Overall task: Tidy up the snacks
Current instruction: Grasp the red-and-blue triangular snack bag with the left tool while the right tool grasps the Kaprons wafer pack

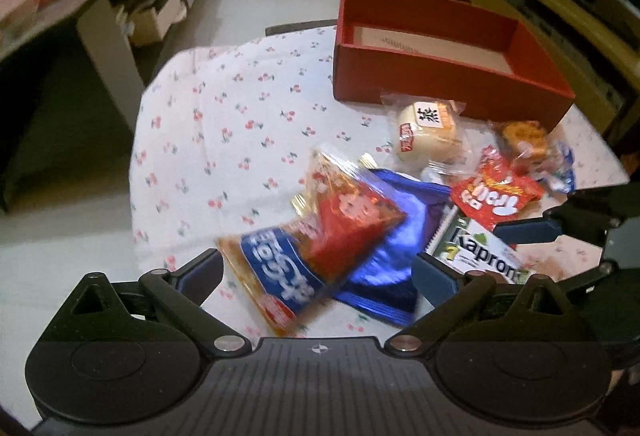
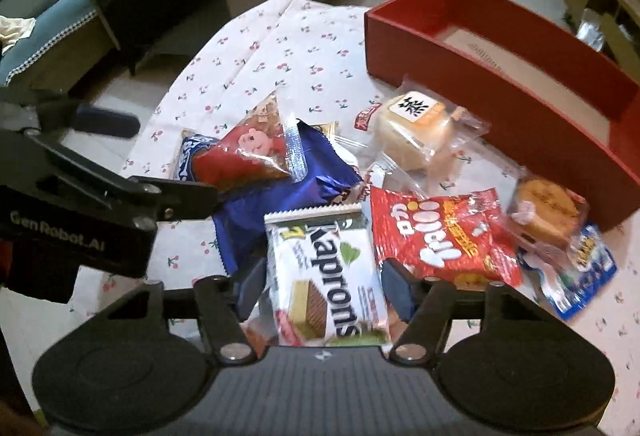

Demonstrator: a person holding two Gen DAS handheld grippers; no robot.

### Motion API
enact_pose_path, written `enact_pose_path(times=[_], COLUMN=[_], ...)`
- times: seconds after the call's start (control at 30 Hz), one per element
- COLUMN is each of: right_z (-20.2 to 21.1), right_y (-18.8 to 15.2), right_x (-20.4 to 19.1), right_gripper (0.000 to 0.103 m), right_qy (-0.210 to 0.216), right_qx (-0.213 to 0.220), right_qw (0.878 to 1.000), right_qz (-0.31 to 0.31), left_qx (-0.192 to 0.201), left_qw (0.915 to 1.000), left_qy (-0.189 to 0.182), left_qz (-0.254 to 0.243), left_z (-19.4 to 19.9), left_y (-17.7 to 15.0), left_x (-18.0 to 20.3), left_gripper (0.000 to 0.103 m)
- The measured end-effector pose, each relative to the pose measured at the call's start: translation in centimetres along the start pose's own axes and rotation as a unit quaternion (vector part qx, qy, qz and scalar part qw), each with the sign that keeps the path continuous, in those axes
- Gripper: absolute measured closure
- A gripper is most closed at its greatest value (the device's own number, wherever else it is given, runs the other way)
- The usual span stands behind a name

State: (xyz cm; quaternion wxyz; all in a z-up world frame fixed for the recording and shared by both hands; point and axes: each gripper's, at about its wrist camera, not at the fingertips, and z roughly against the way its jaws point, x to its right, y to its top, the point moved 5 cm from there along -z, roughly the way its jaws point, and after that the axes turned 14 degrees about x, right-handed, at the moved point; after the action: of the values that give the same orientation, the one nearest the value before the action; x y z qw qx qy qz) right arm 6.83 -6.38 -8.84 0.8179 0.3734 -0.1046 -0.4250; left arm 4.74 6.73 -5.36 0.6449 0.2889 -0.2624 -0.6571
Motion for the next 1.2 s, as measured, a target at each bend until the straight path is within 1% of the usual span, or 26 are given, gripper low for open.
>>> enact_pose_path(times=[0.07,0.17,0.2,0.27,0.33,0.43,0.47,0.5,0.57,0.6,0.63,0.67,0.77,0.87,0.9,0.97,1.07,1.13,1.2], right_z=[-0.6,-0.7,-0.7,-0.8,-1.0,-1.3,-1.4,-1.6,-1.8,-1.8,-1.7,-1.7,-1.3,-0.5,-0.3,0.4,1.1,1.7,2.0], right_y=[-0.1,-0.2,-0.1,-0.1,0.0,0.1,0.1,0.1,0.2,0.2,0.2,0.2,0.1,0.0,0.1,0.0,-0.3,-0.8,-1.2], right_x=[0.5,0.6,0.6,0.6,0.7,0.5,0.5,0.4,0.3,0.3,0.3,0.4,0.5,0.4,0.4,0.6,1.1,1.3,1.5], right_gripper=[0.027,0.027,0.027,0.027,0.026,0.024,0.02,0.018,0.018,0.02,0.026,0.03,0.031,0.031,0.031,0.031,0.031,0.031,0.031], right_qy=[0.009,0.012,0.012,0.014,0.016,0.017,0.021,0.024,0.023,0.021,0.014,0.009,0.009,0.006,0.004,0.002,-0.006,-0.011,-0.015], right_qx=[-0.012,-0.016,-0.016,-0.019,-0.024,-0.025,-0.028,-0.029,-0.026,-0.024,-0.022,-0.021,-0.018,-0.012,-0.007,0.0,0.005,0.005,0.006], right_qw=[1.0,1.0,1.0,1.0,0.999,0.999,0.999,0.999,0.999,0.999,1.0,1.0,1.0,1.0,1.0,1.0,1.0,0.999,0.999], right_qz=[-0.017,-0.018,-0.017,-0.021,-0.024,-0.019,-0.019,-0.017,-0.014,-0.012,-0.007,-0.003,-0.009,-0.007,-0.008,-0.015,-0.03,-0.037,-0.042], left_qx=[-0.002,-0.013,-0.02,-0.028,-0.034,-0.042,-0.043,-0.044,-0.053,-0.058,-0.064,-0.071,-0.093,-0.105,-0.104,-0.099,-0.094,-0.092,-0.091], left_qw=[1.0,0.9997,0.9994,0.9979,0.9947,0.9891,0.9863,0.9836,0.9786,0.9767,0.9761,0.977,0.9801,0.9799,0.9799,0.9795,0.9787,0.9792,0.9794], left_qy=[-0.002,-0.02,-0.026,-0.029,-0.031,-0.055,-0.062,-0.069,-0.088,-0.096,-0.102,-0.11,-0.12,-0.13,-0.13,-0.137,-0.141,-0.14,-0.137], left_qz=[-0.006,-0.008,-0.015,-0.05,-0.092,-0.13,-0.147,-0.161,-0.178,-0.183,-0.181,-0.169,-0.128,-0.11,-0.11,-0.11,-0.115,-0.114,-0.117], left_z=[-0.3,-1.3,-1.8,-2.7,-3.5,-4.2,-4.4,-4.7,-5.5,-5.9,-6.3,-6.5,-6.8,-6.8,-6.7,-6.3,-5.7,-5.4,-5.2], left_y=[0.4,1.0,1.1,1.1,1.2,1.0,1.0,0.9,0.7,0.5,0.5,0.4,0.1,-0.9,-0.9,-0.7,-0.5,-0.7,-0.9], left_x=[-0.3,-0.8,-0.8,-0.5,-0.3,0.2,0.5,0.8,1.2,1.2,1.0,0.6,-0.3,-0.4,-0.3,0.2,0.8,1.1,1.3], left_gripper=[0.001,0.001,0.001,0.001,0.001,0.001,0.001,0.001,0.0,0.0,0.0,0.0,0.001,0.002,0.003,0.013,0.022,0.025,0.023])
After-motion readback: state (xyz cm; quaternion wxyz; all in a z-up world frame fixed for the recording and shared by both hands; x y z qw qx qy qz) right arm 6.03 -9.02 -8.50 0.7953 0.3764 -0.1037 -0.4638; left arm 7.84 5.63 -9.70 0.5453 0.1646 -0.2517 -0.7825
